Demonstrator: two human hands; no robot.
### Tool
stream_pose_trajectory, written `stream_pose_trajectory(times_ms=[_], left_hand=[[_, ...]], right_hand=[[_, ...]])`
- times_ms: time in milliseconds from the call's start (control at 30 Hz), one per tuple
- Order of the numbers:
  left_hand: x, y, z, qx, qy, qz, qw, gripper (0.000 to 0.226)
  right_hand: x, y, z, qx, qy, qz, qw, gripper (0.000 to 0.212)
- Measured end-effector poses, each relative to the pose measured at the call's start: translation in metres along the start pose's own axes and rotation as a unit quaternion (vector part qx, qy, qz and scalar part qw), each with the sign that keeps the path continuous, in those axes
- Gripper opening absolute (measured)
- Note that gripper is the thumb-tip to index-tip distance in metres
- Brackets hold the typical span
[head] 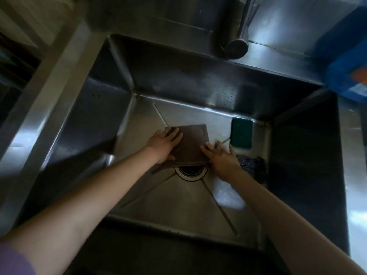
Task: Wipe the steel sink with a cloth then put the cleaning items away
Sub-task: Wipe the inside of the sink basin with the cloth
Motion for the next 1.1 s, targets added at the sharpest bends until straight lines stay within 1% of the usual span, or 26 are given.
stream_pose_trajectory(times_ms=[100,167,233,300,367,433,567,667,767,833,900,1000,1100], left_hand=[[0.004,0.0,0.006,0.019,0.012,-0.001,1.0,0.085],[0.004,-0.002,0.009,0.013,0.024,0.009,1.0,0.086],[0.003,-0.004,0.009,0.002,0.026,0.011,1.0,0.088],[0.002,-0.005,0.007,-0.004,0.018,0.005,1.0,0.092],[0.0,-0.004,0.006,-0.006,0.011,-0.005,1.0,0.095],[0.002,-0.003,0.007,-0.007,0.011,-0.012,1.0,0.097],[0.015,0.012,0.014,0.0,0.023,-0.004,1.0,0.095],[0.019,0.022,0.016,-0.007,0.021,-0.012,1.0,0.095],[0.013,0.017,0.015,0.01,0.022,-0.031,0.999,0.096],[0.008,0.01,0.015,0.038,0.023,-0.07,0.997,0.097],[0.008,0.007,0.017,0.05,0.019,-0.103,0.993,0.102],[0.019,0.017,0.02,0.028,0.022,-0.076,0.996,0.108],[0.029,0.034,0.022,0.005,0.026,-0.029,0.999,0.109]], right_hand=[[0.002,-0.003,0.004,-0.002,0.013,0.002,1.0,0.052],[-0.006,-0.002,0.001,0.003,0.027,-0.01,1.0,0.049],[-0.017,-0.002,-0.006,0.007,0.033,-0.018,0.999,0.053],[-0.023,-0.004,-0.015,0.008,0.018,-0.016,1.0,0.06],[-0.02,-0.007,-0.019,0.004,-0.001,-0.016,1.0,0.065],[-0.011,-0.007,-0.016,0.004,0.006,-0.023,1.0,0.071],[0.011,0.0,-0.001,0.014,0.01,-0.042,0.999,0.074],[0.01,0.003,0.003,0.011,0.016,-0.025,0.999,0.074],[-0.002,-0.002,0.001,0.004,0.032,-0.004,0.999,0.072],[0.0,-0.007,0.002,0.006,0.026,-0.014,1.0,0.072],[0.008,-0.01,0.004,0.011,0.018,-0.028,0.999,0.072],[0.016,-0.004,0.006,0.016,0.023,-0.033,0.999,0.072],[0.013,0.006,0.005,0.017,0.024,-0.011,1.0,0.069]])
Point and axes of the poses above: each hand's wrist, its own z-axis away from the middle knuckle, its own x-axis out of the palm, y = z × x, the point moved 2 cm from there along -z, towards the middle knuckle, and after that the axes turned 7 degrees about -y, right-handed, at the moved point
